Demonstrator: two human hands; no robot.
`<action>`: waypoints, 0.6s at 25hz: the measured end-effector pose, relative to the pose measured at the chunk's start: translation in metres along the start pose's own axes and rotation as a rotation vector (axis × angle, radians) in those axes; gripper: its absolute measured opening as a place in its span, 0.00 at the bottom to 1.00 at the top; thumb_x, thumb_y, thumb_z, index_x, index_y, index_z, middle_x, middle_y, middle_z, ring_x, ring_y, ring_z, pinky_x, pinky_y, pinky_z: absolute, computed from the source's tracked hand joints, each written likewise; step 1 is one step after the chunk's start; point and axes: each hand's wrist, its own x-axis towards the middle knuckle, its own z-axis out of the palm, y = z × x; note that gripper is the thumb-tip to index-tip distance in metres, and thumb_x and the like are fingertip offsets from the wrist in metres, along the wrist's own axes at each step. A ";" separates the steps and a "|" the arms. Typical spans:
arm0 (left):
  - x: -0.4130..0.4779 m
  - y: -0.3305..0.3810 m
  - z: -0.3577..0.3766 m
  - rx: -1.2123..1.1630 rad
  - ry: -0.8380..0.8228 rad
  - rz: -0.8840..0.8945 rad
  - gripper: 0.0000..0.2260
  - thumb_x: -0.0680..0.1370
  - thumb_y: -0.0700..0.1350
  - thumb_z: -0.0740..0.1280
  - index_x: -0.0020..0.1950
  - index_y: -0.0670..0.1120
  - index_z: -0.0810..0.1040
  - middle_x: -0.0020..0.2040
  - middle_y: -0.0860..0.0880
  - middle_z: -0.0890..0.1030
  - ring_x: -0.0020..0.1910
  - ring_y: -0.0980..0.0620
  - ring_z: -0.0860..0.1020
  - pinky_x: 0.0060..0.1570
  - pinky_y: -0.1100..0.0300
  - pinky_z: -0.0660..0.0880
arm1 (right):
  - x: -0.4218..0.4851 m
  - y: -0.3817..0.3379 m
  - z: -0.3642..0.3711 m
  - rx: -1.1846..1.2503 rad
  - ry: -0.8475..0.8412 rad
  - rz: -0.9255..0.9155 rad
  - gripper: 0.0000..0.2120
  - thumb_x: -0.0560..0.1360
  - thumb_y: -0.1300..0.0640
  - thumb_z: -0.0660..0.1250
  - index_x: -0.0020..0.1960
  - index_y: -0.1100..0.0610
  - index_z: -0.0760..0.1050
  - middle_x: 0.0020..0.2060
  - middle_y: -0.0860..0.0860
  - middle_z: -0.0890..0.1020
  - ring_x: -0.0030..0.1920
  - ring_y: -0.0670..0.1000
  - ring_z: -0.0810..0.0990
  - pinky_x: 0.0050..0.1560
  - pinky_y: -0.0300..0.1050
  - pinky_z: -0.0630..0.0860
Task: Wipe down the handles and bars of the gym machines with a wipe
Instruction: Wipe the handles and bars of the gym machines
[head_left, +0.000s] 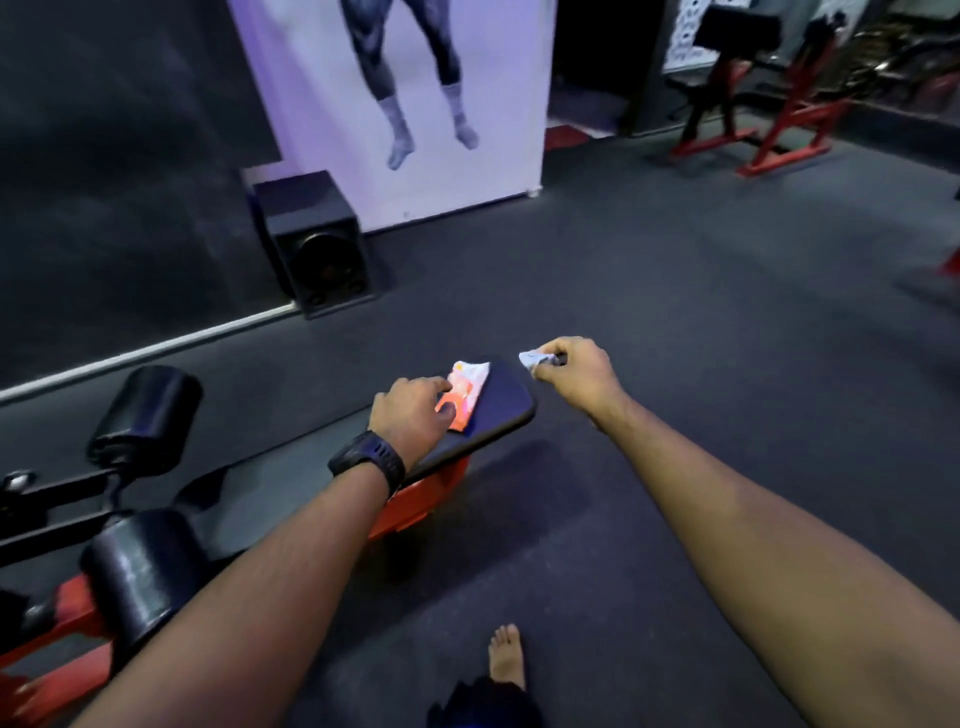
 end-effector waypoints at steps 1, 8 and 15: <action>0.023 0.019 0.006 -0.007 0.003 0.020 0.16 0.79 0.49 0.62 0.66 0.53 0.76 0.63 0.50 0.80 0.64 0.46 0.74 0.60 0.49 0.72 | 0.016 0.016 -0.017 0.003 0.021 0.021 0.07 0.72 0.59 0.69 0.49 0.57 0.83 0.48 0.51 0.85 0.47 0.47 0.80 0.47 0.40 0.75; 0.192 0.097 0.025 -0.062 0.029 -0.035 0.16 0.79 0.49 0.62 0.66 0.52 0.77 0.62 0.48 0.80 0.63 0.45 0.75 0.61 0.50 0.72 | 0.174 0.072 -0.096 -0.066 -0.024 0.008 0.06 0.74 0.54 0.68 0.47 0.55 0.82 0.45 0.48 0.83 0.45 0.47 0.79 0.44 0.41 0.73; 0.335 0.123 0.005 -0.035 0.109 -0.144 0.16 0.79 0.51 0.62 0.66 0.53 0.76 0.61 0.48 0.80 0.63 0.46 0.75 0.60 0.50 0.73 | 0.352 0.063 -0.120 -0.050 -0.152 -0.128 0.07 0.76 0.53 0.65 0.48 0.55 0.80 0.44 0.47 0.82 0.46 0.48 0.79 0.45 0.43 0.74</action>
